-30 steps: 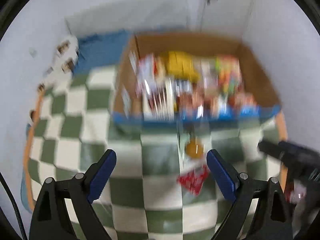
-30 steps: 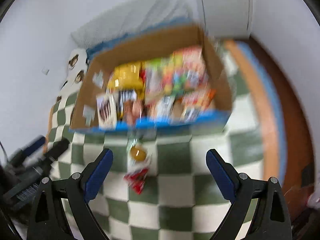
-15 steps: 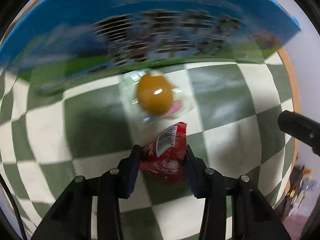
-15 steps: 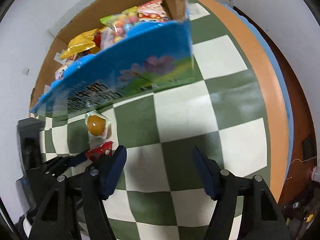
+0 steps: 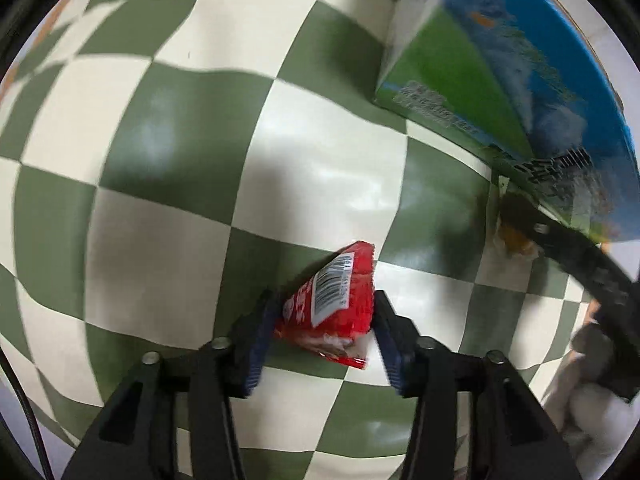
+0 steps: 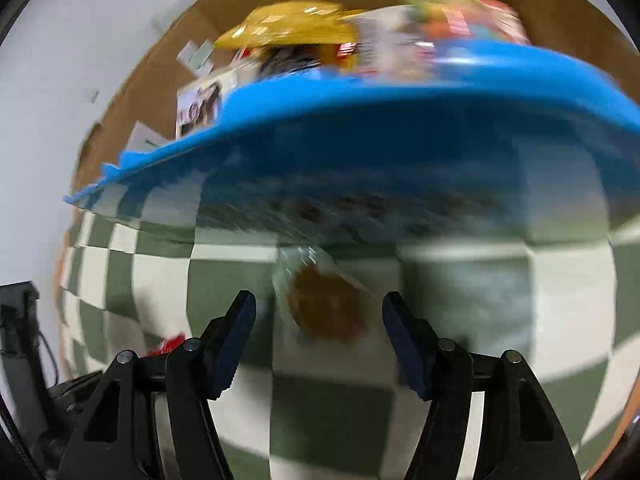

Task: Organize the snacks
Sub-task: 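Grasp the red triangular candy with left tool while right tool grasps the wrapped orange egg candy, then drop the red candy into the box with left tool while right tool drops the egg candy in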

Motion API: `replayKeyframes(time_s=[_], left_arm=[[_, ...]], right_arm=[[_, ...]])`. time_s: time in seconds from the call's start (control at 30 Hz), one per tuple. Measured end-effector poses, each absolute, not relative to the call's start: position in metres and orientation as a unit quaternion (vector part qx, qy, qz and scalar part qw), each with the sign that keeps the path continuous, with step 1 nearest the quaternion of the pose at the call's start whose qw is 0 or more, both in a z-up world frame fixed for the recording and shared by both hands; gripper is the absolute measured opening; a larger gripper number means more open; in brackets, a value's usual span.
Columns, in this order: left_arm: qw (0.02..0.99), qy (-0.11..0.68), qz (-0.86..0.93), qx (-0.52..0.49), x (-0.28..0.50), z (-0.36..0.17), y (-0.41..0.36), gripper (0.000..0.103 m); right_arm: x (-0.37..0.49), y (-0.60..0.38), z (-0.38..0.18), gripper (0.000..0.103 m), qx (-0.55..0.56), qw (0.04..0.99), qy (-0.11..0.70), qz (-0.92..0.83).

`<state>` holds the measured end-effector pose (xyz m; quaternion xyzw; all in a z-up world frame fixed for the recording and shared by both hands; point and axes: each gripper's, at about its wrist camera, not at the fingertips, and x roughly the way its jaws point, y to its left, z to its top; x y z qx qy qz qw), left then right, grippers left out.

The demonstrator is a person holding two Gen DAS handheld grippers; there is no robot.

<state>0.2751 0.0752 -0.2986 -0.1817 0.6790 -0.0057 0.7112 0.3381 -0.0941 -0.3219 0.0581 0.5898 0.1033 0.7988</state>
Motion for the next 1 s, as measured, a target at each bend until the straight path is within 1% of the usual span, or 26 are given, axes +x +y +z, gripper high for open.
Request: replayKeyframes(time_s=[0.03, 0.07, 0.13, 0.17, 0.2, 0.4, 0.5, 0.7, 0.77, 0.8, 0.87, 0.93, 0.97, 1.0], left_arm=[[0.709, 0.681, -0.007, -0.185, 0.275, -0.301, 0.075, 0.049], [0.708, 0.682, -0.007, -0.184, 0.275, -0.301, 0.074, 0.049], [0.71, 0.684, -0.008, -0.169, 0.274, -0.3, 0.068, 0.049], [0.711, 0.684, -0.008, -0.161, 0.273, -0.299, 0.064, 0.049], [0.713, 0.684, -0.008, -0.153, 0.273, -0.297, 0.059, 0.044], [0.7, 0.698, -0.045, -0.145, 0.245, -0.291, 0.02, 0.042], [0.686, 0.713, -0.078, -0.123, 0.223, -0.289, -0.015, 0.043], [0.68, 0.722, -0.111, -0.061, 0.205, -0.294, -0.07, 0.043], [0.679, 0.724, -0.108, -0.057, 0.205, -0.298, -0.075, 0.043], [0.678, 0.725, -0.106, -0.06, 0.206, -0.299, -0.076, 0.043], [0.676, 0.726, -0.101, -0.068, 0.207, -0.3, -0.078, 0.043], [0.677, 0.726, -0.097, -0.073, 0.206, -0.299, -0.078, 0.042], [0.679, 0.724, -0.095, -0.075, 0.204, -0.298, -0.062, 0.042], [0.68, 0.723, -0.094, -0.075, 0.208, -0.297, -0.062, 0.042]], right_arm=[[0.344, -0.085, -0.331, 0.068, 0.043, 0.795, 0.597, 0.098], [0.346, -0.081, -0.334, 0.062, 0.033, 0.796, 0.597, 0.095], [0.346, -0.075, -0.336, 0.058, 0.01, 0.798, 0.596, 0.088], [0.344, -0.076, -0.335, 0.046, 0.009, 0.797, 0.597, 0.088], [0.343, -0.078, -0.334, 0.045, 0.016, 0.794, 0.6, 0.095], [0.309, -0.109, -0.332, 0.045, 0.03, 0.764, 0.636, 0.101], [0.282, -0.129, -0.331, 0.045, 0.044, 0.747, 0.655, 0.106], [0.225, -0.182, -0.338, 0.045, 0.121, 0.715, 0.683, 0.088], [0.218, -0.189, -0.344, 0.049, 0.141, 0.713, 0.681, 0.084], [0.218, -0.192, -0.347, 0.052, 0.154, 0.711, 0.682, 0.083], [0.217, -0.192, -0.353, 0.054, 0.154, 0.706, 0.687, 0.079], [0.215, -0.185, -0.359, 0.054, 0.146, 0.708, 0.687, 0.071], [0.214, -0.181, -0.361, 0.053, 0.139, 0.71, 0.686, 0.068], [0.214, -0.176, -0.362, 0.049, 0.127, 0.714, 0.685, 0.065]])
